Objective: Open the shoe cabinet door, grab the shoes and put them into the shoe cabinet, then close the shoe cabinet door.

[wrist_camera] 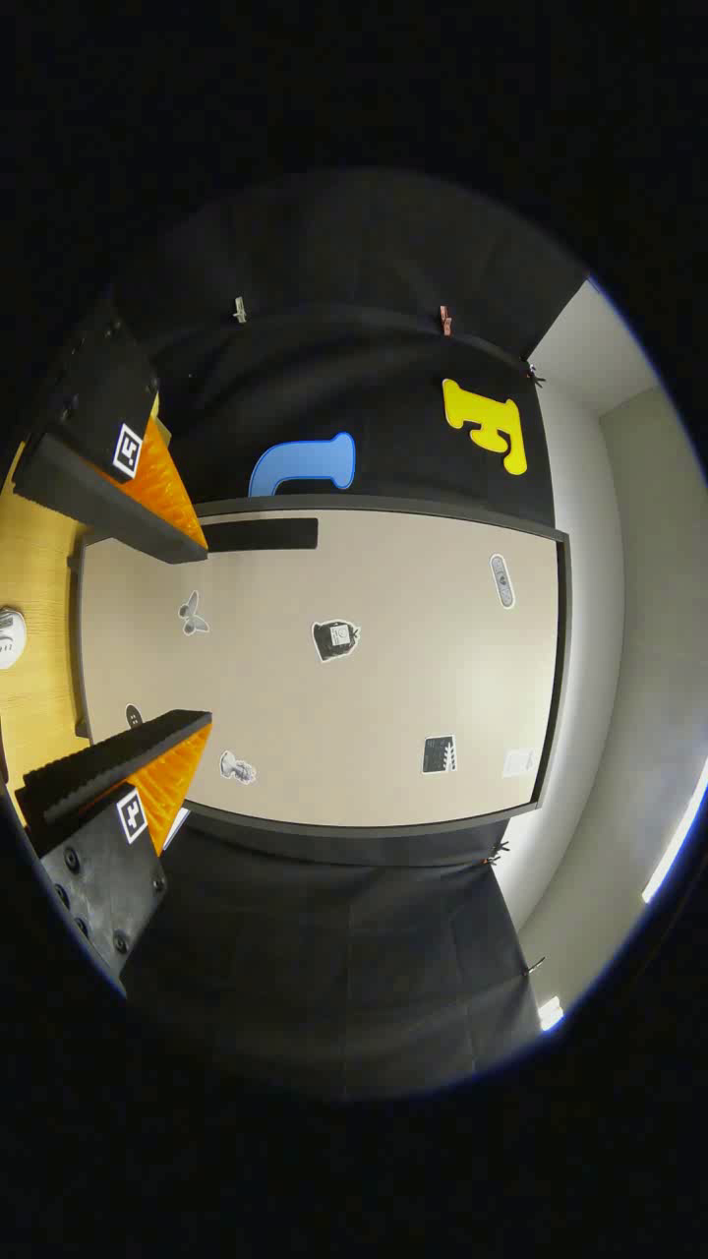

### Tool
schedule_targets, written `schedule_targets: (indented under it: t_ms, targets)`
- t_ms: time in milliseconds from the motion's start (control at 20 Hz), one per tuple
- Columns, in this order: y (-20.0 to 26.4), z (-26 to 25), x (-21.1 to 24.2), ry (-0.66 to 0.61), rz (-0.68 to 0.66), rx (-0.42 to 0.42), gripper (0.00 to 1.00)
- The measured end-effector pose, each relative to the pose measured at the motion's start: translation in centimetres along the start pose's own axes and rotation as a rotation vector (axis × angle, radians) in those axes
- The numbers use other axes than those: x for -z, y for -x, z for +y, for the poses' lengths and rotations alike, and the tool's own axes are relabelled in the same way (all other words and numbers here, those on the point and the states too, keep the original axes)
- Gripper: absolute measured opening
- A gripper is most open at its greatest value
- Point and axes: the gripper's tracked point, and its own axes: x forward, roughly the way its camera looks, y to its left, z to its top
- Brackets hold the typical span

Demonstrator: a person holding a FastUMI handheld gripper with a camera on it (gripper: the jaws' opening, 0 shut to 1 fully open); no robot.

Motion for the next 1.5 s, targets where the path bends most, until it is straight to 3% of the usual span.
schedule_targets:
  t_ms: [1000,1500]
  targets:
    - [-0.3,0.8,0.0,-0.014,0.001,-0.008,0.98]
    - [-4.5,5.2,0.9,-0.022,0.028,-0.049,0.98]
